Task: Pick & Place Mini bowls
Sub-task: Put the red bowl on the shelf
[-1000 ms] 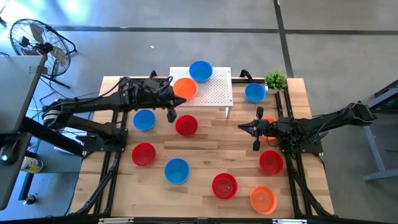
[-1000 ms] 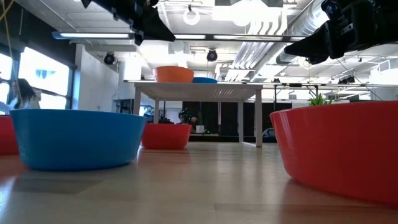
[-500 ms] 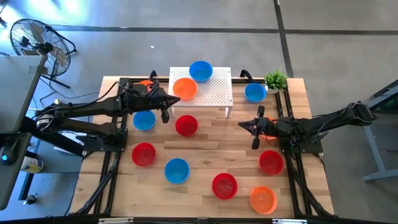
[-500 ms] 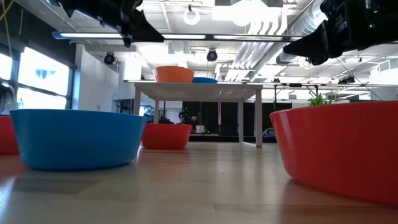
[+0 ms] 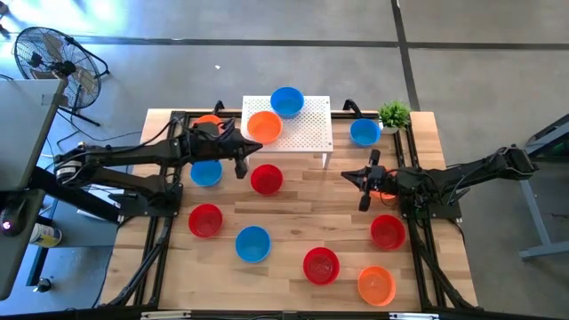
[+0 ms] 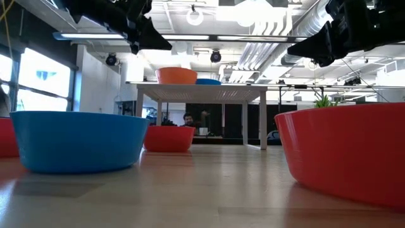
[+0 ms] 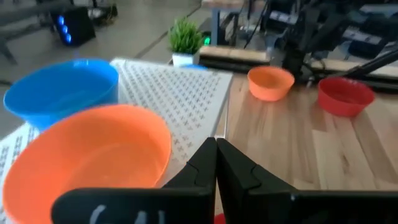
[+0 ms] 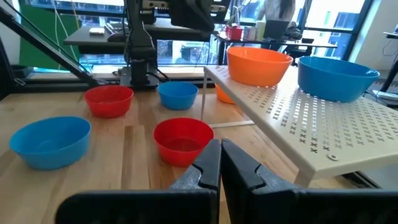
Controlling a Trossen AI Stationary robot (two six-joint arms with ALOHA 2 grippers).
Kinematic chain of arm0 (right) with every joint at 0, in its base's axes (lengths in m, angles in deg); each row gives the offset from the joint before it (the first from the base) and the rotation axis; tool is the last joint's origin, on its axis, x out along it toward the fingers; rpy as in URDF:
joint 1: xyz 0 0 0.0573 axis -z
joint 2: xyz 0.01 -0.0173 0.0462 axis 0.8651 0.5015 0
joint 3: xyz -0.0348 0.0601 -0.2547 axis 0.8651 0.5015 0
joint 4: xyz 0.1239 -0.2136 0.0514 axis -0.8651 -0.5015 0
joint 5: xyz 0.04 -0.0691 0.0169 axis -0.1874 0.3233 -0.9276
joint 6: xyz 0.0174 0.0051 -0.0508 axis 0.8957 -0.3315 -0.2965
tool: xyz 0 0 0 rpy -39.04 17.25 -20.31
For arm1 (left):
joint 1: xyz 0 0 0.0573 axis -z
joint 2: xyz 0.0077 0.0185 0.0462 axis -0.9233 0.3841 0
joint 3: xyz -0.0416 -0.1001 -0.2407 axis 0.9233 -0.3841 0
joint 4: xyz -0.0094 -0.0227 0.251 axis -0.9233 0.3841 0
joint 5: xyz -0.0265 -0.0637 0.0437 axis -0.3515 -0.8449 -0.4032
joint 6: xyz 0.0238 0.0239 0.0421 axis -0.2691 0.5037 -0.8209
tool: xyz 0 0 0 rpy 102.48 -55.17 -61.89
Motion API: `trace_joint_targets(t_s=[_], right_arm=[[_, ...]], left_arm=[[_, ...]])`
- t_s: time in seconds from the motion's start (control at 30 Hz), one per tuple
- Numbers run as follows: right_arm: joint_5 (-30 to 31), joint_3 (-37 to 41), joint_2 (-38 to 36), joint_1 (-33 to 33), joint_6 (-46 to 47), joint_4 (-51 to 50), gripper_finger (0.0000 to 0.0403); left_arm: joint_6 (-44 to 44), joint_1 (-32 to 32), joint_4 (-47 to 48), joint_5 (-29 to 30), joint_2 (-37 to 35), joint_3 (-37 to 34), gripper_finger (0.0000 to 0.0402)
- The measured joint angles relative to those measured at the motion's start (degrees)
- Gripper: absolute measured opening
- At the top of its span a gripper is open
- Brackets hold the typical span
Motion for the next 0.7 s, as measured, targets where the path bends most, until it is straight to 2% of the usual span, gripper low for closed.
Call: trace_joint_targets(t_s=[0.23,0.5,0.7], right_arm=[[0.8,0.0,0.01,0.0,1.59,0.93,0.0],[3.91,0.0,-0.01,0.0,3.12,1.18,0.0],[2.72,0.0,-0.01,0.0,3.13,1.6,0.0]], left_arm=[[-0.79,0.0,-9.91,-1.37,-2.94,-7.76,0.0001],[-0.57,0.0,-10.54,-1.6,-7.48,-10.78,0.0001],[-0.18,0.0,-10.52,-1.79,-9.75,-11.83,0.0001]])
